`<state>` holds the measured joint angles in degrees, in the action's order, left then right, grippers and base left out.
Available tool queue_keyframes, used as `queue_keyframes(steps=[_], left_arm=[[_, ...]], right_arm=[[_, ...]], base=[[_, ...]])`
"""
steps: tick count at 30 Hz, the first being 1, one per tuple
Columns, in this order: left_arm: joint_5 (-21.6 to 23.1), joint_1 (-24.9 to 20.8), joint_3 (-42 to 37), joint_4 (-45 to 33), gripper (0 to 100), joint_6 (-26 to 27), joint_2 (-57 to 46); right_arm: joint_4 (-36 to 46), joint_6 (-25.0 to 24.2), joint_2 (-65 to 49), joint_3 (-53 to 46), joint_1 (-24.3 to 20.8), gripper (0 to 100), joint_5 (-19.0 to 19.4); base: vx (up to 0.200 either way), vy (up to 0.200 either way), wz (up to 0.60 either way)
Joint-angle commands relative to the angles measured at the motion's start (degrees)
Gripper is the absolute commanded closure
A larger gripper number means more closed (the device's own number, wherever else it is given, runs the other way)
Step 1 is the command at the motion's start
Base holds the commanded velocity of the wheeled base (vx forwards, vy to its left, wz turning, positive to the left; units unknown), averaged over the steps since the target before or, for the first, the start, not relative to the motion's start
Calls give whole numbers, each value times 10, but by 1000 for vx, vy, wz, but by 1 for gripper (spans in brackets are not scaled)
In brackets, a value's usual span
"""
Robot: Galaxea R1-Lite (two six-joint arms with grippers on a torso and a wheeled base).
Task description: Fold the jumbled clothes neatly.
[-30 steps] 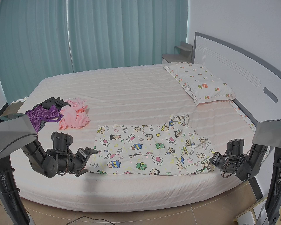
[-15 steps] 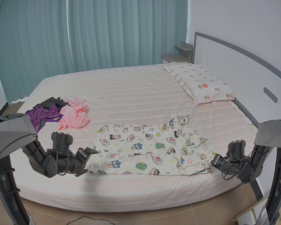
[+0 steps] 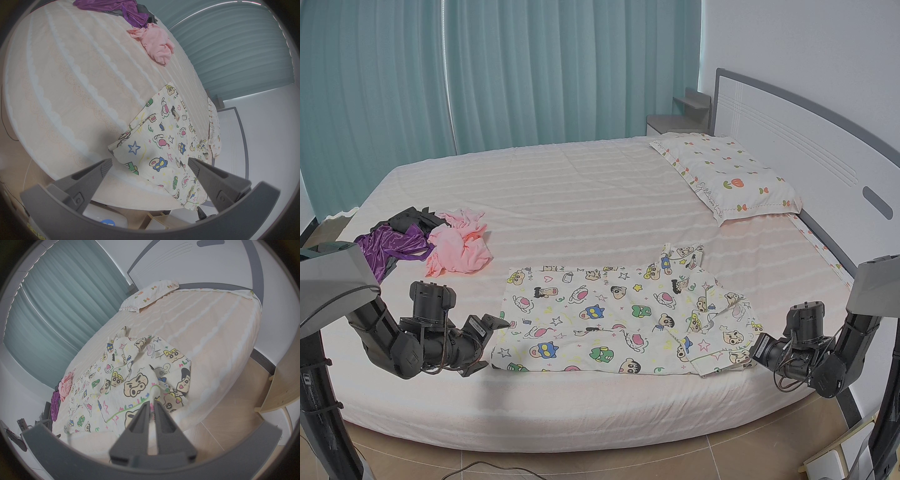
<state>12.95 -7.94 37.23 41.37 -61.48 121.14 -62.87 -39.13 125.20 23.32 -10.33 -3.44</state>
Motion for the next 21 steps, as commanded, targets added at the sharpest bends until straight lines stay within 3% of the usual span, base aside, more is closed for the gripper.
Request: queue_keyframes(steps=[1,10,16,21], left_arm=[[1,0,-1,0,0,1,1],[0,0,-1,0,0,1,-2],[3,-1,-24,42,0,-2,-6],[3,-4,-51,100,0,0,-6]], right_arm=[[-1,0,14,-1,0,0,-1],[-16,-3,-1,-11,7,0,-7],[-93,-3,-7,-48,7,0,-19],[-126,-2,-5,-60,12,0,-19]], base=[[0,0,0],[0,0,0],[0,0,0],[200,0,0]])
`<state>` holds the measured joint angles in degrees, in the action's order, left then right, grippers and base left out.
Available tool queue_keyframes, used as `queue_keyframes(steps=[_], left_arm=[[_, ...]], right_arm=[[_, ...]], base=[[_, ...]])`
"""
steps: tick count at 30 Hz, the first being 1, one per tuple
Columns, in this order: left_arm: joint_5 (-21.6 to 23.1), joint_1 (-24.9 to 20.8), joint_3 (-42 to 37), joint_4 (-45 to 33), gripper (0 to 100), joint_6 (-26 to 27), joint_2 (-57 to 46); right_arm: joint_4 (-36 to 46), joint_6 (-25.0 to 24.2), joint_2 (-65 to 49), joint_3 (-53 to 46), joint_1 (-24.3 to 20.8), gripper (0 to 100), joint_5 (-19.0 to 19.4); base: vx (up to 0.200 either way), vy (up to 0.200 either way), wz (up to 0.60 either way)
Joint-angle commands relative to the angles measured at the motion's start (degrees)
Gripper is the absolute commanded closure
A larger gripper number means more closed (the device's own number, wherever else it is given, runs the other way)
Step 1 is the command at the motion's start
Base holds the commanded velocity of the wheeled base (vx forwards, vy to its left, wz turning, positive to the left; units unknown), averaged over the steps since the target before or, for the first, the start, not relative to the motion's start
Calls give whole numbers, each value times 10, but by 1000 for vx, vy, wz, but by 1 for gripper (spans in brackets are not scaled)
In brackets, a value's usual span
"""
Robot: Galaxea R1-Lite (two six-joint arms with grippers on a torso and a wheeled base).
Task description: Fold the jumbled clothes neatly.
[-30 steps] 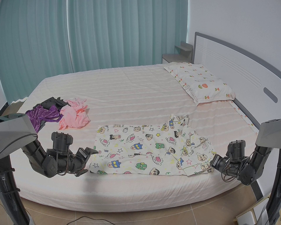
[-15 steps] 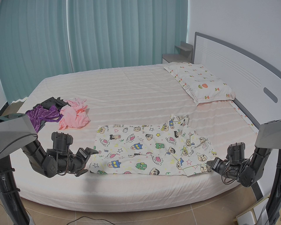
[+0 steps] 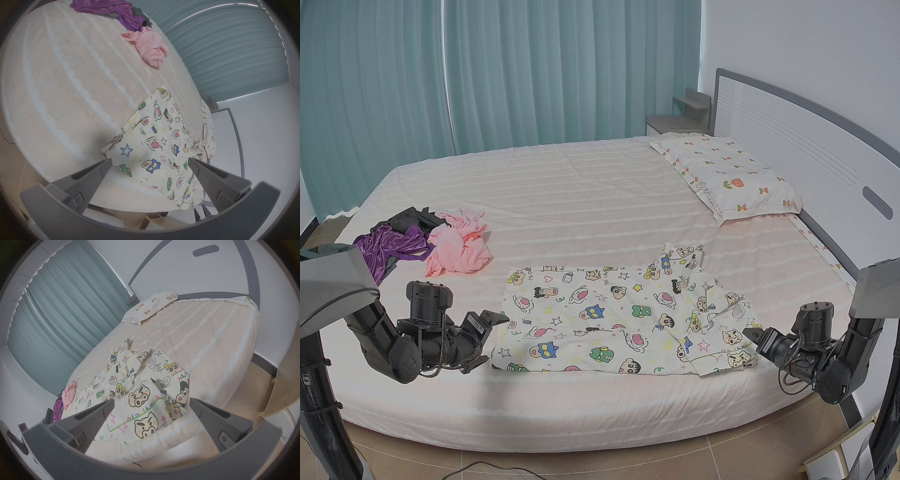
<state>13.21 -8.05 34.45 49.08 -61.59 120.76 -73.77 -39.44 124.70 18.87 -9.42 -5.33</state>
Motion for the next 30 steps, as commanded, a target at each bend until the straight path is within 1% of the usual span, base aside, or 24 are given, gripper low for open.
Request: queue_keyframes(steps=[1,10,19,25,30], left_arm=[[1,-4,-25,27,0,1,-2],[0,-8,-27,29,0,4,-2],[-3,-17,-28,29,0,3,-1],[-6,-29,-38,29,0,4,-3],[-6,-31,-47,29,0,4,-10]], right_arm=[[-18,1,0,-16,3,0,0],[-19,1,1,-17,2,0,0],[-33,0,0,-23,0,0,0],[-42,1,8,-27,-1,0,1],[-42,1,12,-28,-1,0,1]], base=[[200,0,0],[200,0,0],[0,0,0],[0,-200,0],[0,-200,0]])
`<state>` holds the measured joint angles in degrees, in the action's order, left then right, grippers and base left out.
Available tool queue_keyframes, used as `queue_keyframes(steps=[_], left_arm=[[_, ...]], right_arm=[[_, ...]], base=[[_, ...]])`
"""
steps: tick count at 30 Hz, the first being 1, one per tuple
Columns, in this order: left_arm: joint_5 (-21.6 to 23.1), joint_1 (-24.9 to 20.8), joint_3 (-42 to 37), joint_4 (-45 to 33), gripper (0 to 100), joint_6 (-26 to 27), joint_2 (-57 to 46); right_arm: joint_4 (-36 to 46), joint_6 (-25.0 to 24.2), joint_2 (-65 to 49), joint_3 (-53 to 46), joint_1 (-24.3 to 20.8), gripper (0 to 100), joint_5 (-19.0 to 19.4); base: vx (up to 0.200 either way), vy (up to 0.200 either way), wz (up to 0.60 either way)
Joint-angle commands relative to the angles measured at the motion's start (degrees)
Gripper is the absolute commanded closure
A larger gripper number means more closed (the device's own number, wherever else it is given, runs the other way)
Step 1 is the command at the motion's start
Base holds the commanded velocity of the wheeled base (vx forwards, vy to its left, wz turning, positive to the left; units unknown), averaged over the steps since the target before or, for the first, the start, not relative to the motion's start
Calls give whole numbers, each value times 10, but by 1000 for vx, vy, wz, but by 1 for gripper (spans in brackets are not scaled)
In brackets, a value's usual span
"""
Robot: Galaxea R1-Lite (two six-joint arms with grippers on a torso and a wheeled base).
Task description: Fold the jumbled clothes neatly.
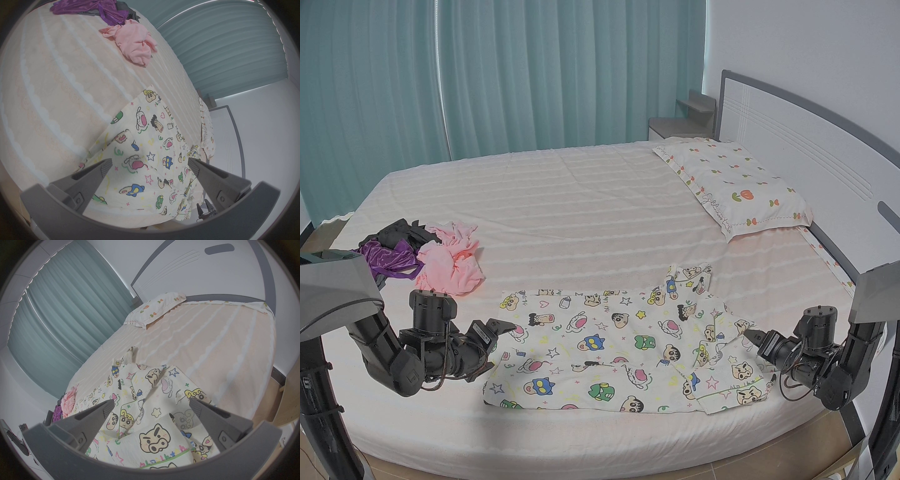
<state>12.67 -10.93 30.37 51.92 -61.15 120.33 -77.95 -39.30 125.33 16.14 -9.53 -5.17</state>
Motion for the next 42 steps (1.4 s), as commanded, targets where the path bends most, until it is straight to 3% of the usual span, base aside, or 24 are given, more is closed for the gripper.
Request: queue_keyframes(steps=[1,7,11,13,16,17,18,19,29,36,42], left_arm=[[0,-7,-15,0,0,1,-14],[1,-9,-27,1,0,17,-33],[6,11,-29,0,0,86,-33],[24,36,-31,0,0,150,-34],[43,52,-29,-2,0,182,-35],[83,78,-24,-7,0,252,-33],[83,78,-24,-7,0,252,-33],[98,100,-14,-16,0,338,-26],[131,111,20,-85,0,493,38],[133,115,11,-85,0,514,61],[133,121,-1,-85,0,532,63]], right_arm=[[1,0,5,-1,0,0,0],[0,-2,6,-1,0,0,3],[1,-2,6,-1,0,0,4],[0,-2,6,-4,-4,0,6],[0,-2,7,-7,-9,0,9],[0,-2,9,-11,-18,0,12],[0,-2,9,-11,-18,0,12],[-2,-1,13,-19,-30,0,12],[-9,3,35,-33,-48,0,17],[-115,9,75,-75,-57,0,30],[-121,31,87,-86,-58,0,32]], base=[[0,-200,0],[0,0,0],[0,0,0],[0,0,0],[0,0,0],[0,0,0],[0,0,0],[0,0,0],[0,0,0],[0,0,0],[0,0,0]])
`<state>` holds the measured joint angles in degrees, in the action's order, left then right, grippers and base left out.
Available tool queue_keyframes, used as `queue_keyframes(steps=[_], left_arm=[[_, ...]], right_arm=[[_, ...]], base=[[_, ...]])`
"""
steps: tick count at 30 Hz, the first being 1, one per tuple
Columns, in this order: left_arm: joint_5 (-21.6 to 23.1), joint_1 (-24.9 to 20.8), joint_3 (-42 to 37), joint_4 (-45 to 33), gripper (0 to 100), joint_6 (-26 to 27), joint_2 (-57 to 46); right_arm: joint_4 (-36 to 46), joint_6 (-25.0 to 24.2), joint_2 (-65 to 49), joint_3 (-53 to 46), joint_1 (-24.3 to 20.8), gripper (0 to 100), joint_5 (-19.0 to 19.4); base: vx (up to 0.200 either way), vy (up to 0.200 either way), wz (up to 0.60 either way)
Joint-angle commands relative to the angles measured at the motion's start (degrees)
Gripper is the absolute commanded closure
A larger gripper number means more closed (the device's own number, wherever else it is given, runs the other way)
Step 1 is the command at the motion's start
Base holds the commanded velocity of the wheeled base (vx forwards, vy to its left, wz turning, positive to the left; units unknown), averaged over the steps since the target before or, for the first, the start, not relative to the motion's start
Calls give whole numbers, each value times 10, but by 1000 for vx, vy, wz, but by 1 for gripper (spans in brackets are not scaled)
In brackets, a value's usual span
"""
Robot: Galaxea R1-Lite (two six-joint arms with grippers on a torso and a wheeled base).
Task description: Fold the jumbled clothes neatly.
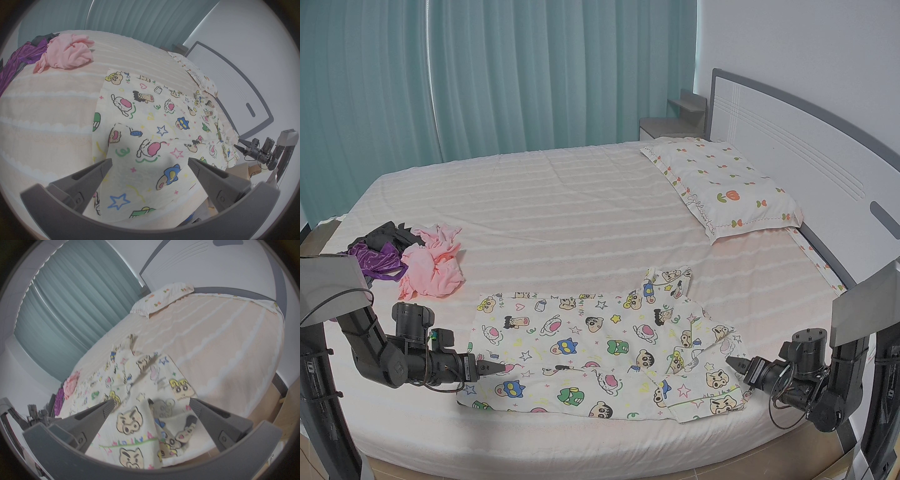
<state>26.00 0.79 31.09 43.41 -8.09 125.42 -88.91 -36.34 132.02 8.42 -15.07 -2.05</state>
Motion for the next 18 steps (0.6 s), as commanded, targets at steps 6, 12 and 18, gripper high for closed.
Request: queue_keyframes(steps=[6,12,18], left_arm=[[0,8,-13,0,0,2,12],[0,15,-23,0,0,7,12],[1,25,-35,1,0,31,12]], right_arm=[[-11,2,21,-9,-3,0,1],[-11,2,22,-9,-3,0,1],[-11,1,22,-9,-3,0,1]], base=[[0,0,0],[0,0,0],[0,0,0]])
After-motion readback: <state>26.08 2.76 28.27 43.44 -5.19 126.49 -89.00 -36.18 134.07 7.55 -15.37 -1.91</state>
